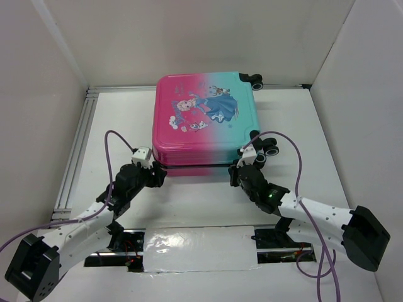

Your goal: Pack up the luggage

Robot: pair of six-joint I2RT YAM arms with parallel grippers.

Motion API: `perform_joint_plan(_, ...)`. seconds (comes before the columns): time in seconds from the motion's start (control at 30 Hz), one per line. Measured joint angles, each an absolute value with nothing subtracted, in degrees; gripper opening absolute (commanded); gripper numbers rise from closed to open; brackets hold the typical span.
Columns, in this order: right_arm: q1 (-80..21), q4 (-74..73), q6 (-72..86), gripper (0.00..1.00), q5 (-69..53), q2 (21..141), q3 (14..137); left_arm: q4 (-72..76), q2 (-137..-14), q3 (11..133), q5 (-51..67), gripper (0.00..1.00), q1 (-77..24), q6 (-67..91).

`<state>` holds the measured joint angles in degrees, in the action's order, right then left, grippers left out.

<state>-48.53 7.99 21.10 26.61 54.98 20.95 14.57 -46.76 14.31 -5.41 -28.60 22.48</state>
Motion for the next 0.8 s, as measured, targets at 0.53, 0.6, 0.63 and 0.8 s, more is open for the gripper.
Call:
perform_joint_plan(0.53,-48.51,7.62,20.49,0.00,26.59,56.84,21.85,13.89,-47.77,16.27,-7.16,0.55,-29.10,22.46)
perform_joint_plan(0.6,-48.51,7.62,20.29,0.00,26.59,56.86,21.87,13.58,-47.16,16.27,-7.16,0.54,-29.19,22.41)
perform_joint_plan(0.63,-48.51,7.64,20.27,0.00,26.59,56.86,21.87,13.58,-46.92,16.27,-7.09,0.54,-29.19,22.41)
perform_joint_plan(0.8,-48.51,7.64,19.97,0.00,26.61,56.86,21.87,14.52,-48.14,16.27,-6.74,0.48,-29.58,22.44)
